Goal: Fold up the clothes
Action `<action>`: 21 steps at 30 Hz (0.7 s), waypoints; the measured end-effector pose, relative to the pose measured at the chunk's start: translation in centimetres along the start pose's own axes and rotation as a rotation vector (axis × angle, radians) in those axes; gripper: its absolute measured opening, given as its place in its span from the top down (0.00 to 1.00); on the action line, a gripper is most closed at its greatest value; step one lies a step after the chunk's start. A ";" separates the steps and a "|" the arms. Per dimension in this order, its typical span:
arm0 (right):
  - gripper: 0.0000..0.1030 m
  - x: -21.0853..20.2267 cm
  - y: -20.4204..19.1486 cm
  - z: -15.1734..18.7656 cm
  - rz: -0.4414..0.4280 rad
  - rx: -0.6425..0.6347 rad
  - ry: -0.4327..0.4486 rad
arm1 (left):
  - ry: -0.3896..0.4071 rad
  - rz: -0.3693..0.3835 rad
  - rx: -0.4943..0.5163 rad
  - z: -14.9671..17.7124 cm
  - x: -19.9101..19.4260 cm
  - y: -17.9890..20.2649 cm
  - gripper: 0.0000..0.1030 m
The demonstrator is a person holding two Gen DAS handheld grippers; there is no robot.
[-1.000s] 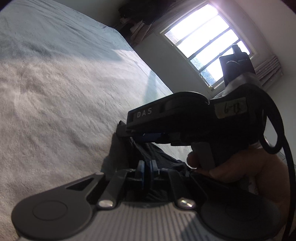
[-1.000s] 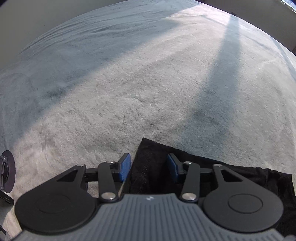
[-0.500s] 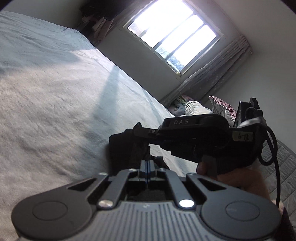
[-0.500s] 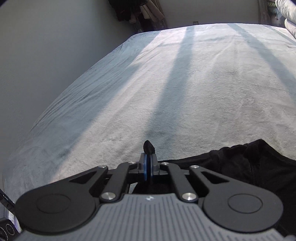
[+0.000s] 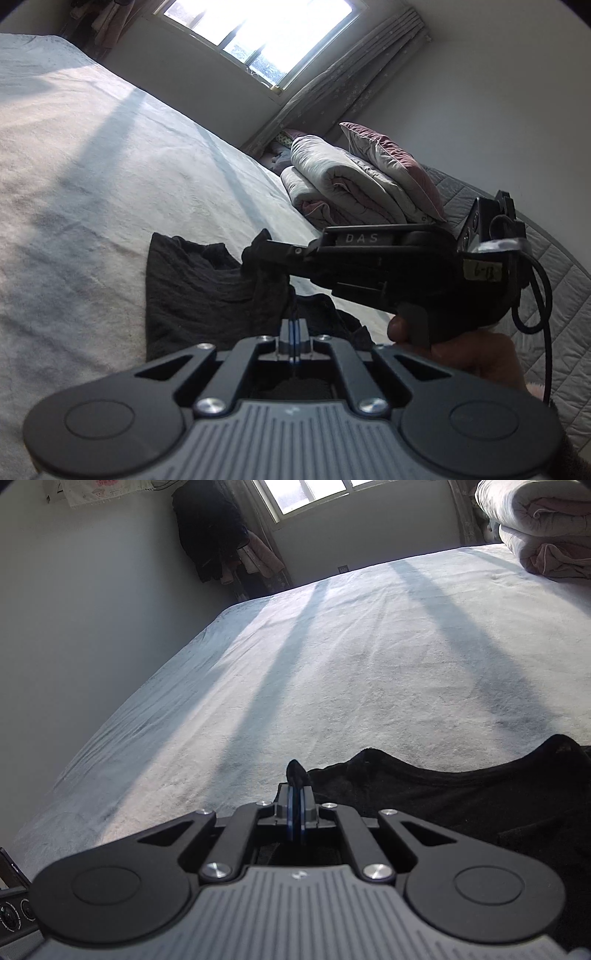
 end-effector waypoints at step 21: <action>0.94 -2.3 6.0 5.6 0.074 0.090 0.096 | -0.010 -0.082 -0.004 0.2 0.0 -1.9 0.96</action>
Point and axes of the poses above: each gripper's, at about its wrist camera, not at the fingertips, and x roughly the way its jaws point, y to its right, z to its underside, the point moved 6 cm from there along x, roughly the way its jaws point, and after that the axes turned 11 degrees about -z, right-handed, at the moved point
